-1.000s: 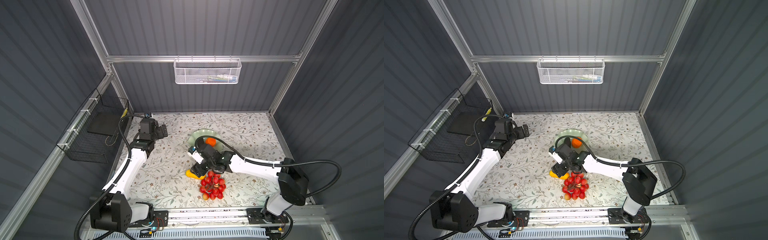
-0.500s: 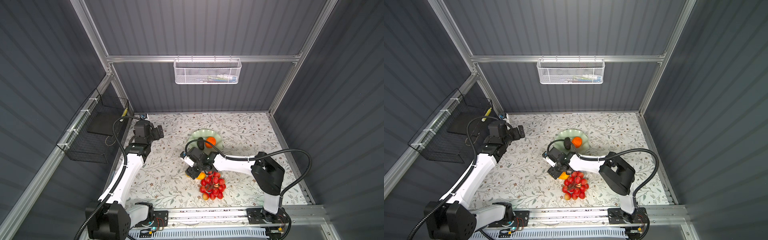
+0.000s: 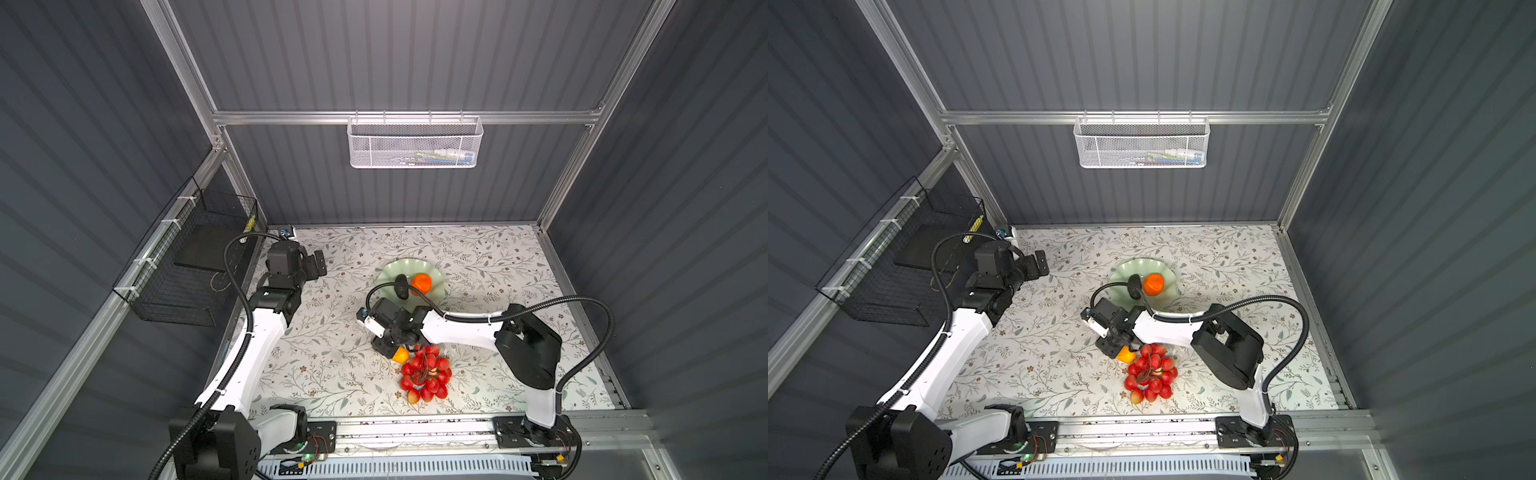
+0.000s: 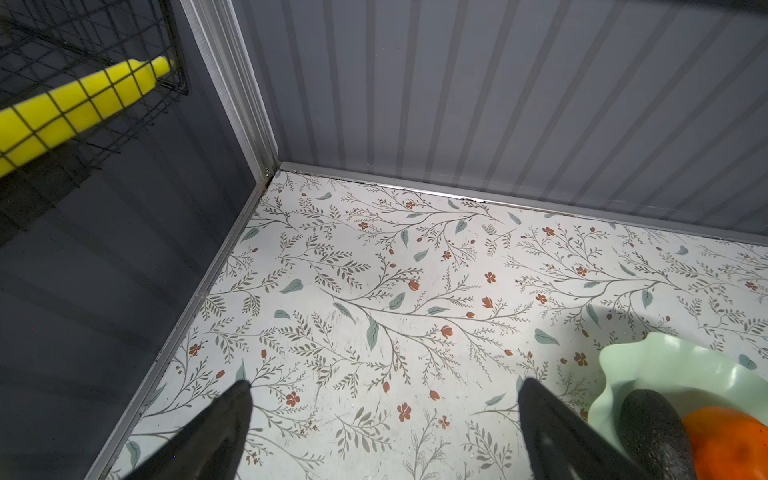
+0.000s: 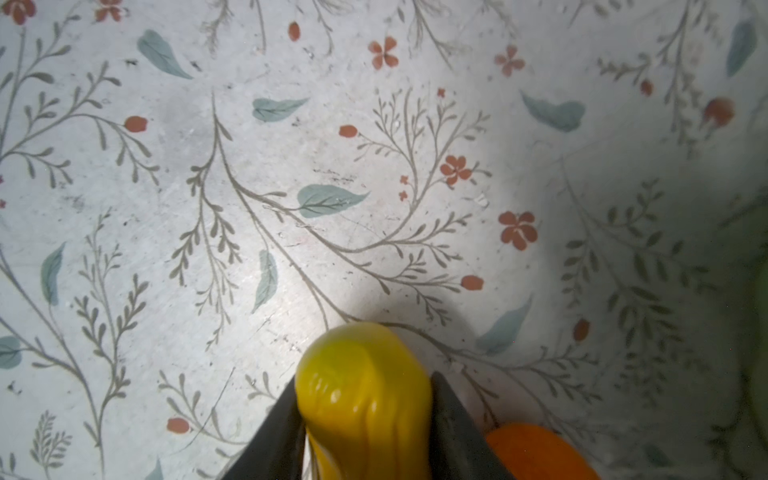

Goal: Place and organize the fake fruits in the fruit bowl
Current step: 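Carry the yellow mango with the right gripper into the bowl and release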

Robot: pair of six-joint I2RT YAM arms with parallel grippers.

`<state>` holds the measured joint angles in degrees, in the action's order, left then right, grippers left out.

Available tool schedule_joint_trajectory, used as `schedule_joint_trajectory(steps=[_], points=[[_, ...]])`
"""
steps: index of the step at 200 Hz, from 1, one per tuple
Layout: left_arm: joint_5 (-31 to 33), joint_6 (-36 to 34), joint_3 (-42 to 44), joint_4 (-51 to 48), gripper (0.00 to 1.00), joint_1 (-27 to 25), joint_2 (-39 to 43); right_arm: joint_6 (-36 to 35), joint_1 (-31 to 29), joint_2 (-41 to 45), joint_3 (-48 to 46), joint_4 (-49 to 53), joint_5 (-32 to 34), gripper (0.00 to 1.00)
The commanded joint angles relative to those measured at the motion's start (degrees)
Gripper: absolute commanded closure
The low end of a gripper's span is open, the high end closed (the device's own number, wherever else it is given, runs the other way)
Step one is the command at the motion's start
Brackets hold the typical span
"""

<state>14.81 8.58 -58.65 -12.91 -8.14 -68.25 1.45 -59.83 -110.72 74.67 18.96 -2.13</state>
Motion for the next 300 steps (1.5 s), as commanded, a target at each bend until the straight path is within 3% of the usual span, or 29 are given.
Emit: schedule_joint_trajectory(steps=[1,69,99,130,185,230,270,300], points=[[0.39,-0.76,0.5,-1.33,0.0,0.23,0.66,0.48,0.45,5.17,2.92,0.02,0.06,0.64],[-0.22,-0.27,0.52,-1.68,0.0,0.23,0.87,-6.1,7.12,14.87,4.53,2.25,7.66,0.66],[-0.67,-0.03,0.51,-1.85,0.0,0.23,0.65,-12.57,11.84,11.29,4.77,-0.28,11.13,0.65],[-0.63,0.01,0.37,-2.06,0.0,0.23,0.28,-17.87,16.04,4.07,7.45,-3.38,9.3,0.65],[-1.19,0.64,-0.06,-2.62,0.0,0.23,-0.45,-24.42,16.57,-3.54,9.41,-7.04,5.2,0.58],[-1.85,0.86,-0.06,-2.57,0.0,0.23,-0.57,-21.21,16.72,-4.31,10.67,-6.89,5.91,0.23],[-4.53,1.38,-0.32,-3.04,0.0,0.23,-0.53,-11.27,18.43,4.22,9.03,-7.6,6.34,0.11],[-12.79,2.72,-0.43,-3.35,0.02,0.21,-0.81,0.62,21.43,16.19,0.19,-12.5,3.09,0.01]])
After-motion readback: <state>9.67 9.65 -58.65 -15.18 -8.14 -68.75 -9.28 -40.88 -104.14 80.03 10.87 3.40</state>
